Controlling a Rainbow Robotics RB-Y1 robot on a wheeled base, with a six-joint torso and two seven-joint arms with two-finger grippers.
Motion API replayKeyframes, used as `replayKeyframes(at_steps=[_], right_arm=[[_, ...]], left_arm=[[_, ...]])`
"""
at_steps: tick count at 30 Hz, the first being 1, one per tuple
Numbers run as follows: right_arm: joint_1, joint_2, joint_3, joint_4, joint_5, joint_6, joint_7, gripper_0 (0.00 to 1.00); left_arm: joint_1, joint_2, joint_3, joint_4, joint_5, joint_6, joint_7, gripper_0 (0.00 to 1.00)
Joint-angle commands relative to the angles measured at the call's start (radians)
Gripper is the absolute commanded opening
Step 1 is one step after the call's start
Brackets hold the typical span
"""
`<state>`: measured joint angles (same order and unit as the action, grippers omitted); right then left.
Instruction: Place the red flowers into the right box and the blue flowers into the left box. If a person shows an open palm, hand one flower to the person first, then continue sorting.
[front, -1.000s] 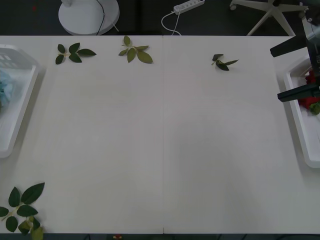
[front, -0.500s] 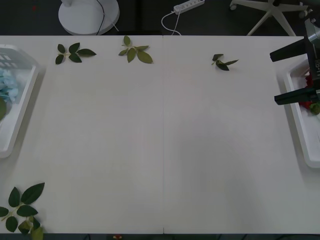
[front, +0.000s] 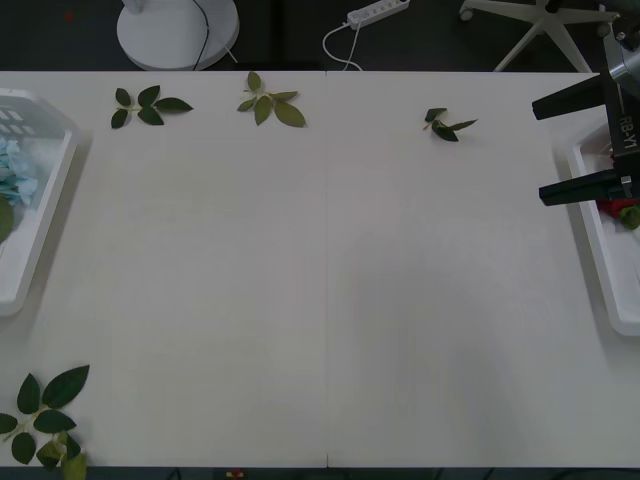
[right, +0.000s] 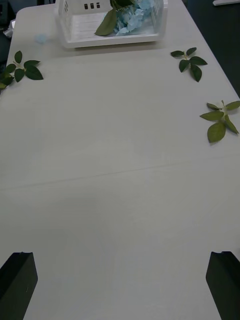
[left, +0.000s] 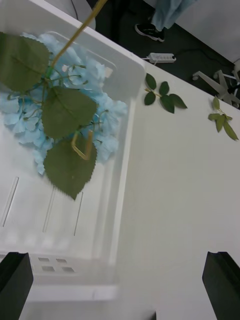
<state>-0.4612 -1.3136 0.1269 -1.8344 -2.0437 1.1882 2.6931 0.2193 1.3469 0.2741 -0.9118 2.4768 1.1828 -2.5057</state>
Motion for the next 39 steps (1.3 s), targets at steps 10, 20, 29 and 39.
replayKeyframes(at_steps=[10, 20, 29, 39], right_arm=[[0.001, 0.014, -0.029, -0.006, 0.007, -0.009, 0.012, 1.00], [0.001, 0.014, -0.029, -0.006, 0.007, -0.009, 0.012, 1.00], [0.001, 0.014, -0.029, -0.006, 0.007, -0.009, 0.012, 1.00], [0.001, 0.014, -0.029, -0.006, 0.007, -0.009, 0.012, 1.00]], left_arm=[[0.250, -0.129, 0.211, -0.660, -0.168, -0.158, -0.038, 1.00], [0.052, -0.232, -0.035, -0.921, -0.303, -0.339, -0.039, 1.00], [-0.104, -0.233, -0.177, -1.047, -0.234, -0.402, -0.036, 1.00], [-0.216, -0.173, -0.250, -1.121, -0.015, -0.402, -0.039, 1.00]])
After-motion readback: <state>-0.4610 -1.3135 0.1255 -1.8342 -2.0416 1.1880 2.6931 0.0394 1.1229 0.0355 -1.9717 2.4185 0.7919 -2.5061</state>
